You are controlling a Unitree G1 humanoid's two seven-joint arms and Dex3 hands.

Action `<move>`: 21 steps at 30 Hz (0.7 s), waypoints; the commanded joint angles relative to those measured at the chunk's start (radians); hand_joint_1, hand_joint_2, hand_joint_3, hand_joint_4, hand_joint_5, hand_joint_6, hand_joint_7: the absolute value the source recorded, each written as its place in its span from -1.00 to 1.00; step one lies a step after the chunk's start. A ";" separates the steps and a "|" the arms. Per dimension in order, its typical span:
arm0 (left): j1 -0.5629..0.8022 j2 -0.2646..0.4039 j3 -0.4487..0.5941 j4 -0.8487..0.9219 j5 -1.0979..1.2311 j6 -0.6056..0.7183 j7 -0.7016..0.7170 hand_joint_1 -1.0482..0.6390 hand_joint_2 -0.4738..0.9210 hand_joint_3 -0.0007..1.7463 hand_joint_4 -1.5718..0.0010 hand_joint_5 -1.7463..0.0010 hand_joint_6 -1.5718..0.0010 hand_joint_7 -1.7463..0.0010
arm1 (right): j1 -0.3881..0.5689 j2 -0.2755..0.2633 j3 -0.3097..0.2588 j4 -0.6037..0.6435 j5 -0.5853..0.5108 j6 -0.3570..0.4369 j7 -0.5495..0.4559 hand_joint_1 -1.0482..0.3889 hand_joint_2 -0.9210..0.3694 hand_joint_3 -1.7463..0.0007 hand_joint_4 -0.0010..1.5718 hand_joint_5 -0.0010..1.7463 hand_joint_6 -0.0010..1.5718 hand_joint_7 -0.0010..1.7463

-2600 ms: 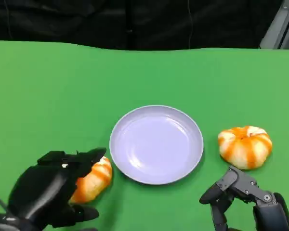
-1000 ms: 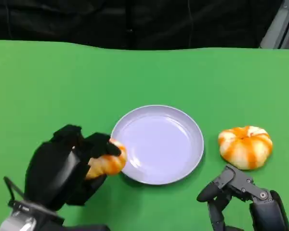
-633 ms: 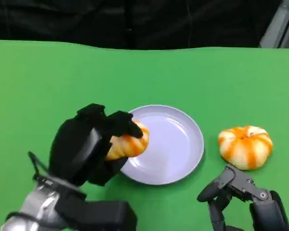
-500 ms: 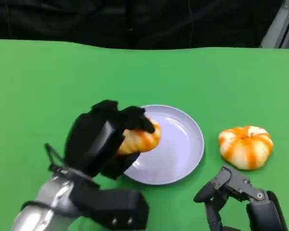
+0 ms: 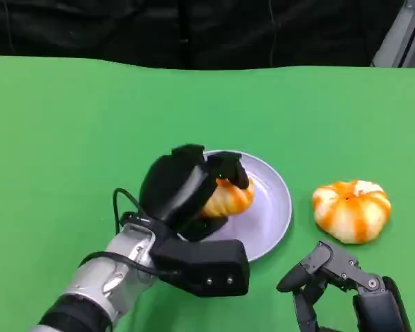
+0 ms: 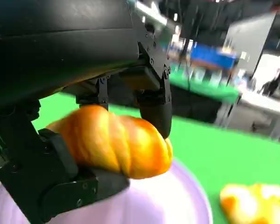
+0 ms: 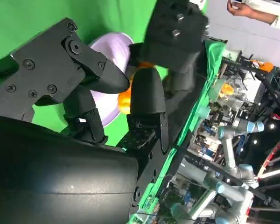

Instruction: Grasp the bread from the table and place it into the plate.

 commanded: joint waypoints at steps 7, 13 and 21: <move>-0.002 0.088 -0.077 -0.189 -0.006 0.262 -0.565 -0.86 1.00 -0.57 1.00 0.98 0.95 1.00 | 0.019 -0.004 0.001 -0.023 0.007 0.014 0.002 0.27 -0.19 -0.44 0.00 0.86 -0.14 0.50; 0.036 0.137 -0.056 -0.321 -0.055 0.297 -0.693 -0.97 1.00 -0.42 1.00 1.00 1.00 1.00 | 0.016 -0.006 -0.002 -0.019 0.005 0.012 0.001 0.27 -0.19 -0.44 0.02 0.87 -0.14 0.50; 0.133 0.225 0.054 -0.534 -0.199 0.277 -0.762 -0.93 1.00 -0.40 1.00 1.00 1.00 1.00 | 0.007 -0.011 -0.005 -0.007 0.001 0.001 -0.003 0.27 -0.18 -0.45 0.02 0.85 -0.13 0.49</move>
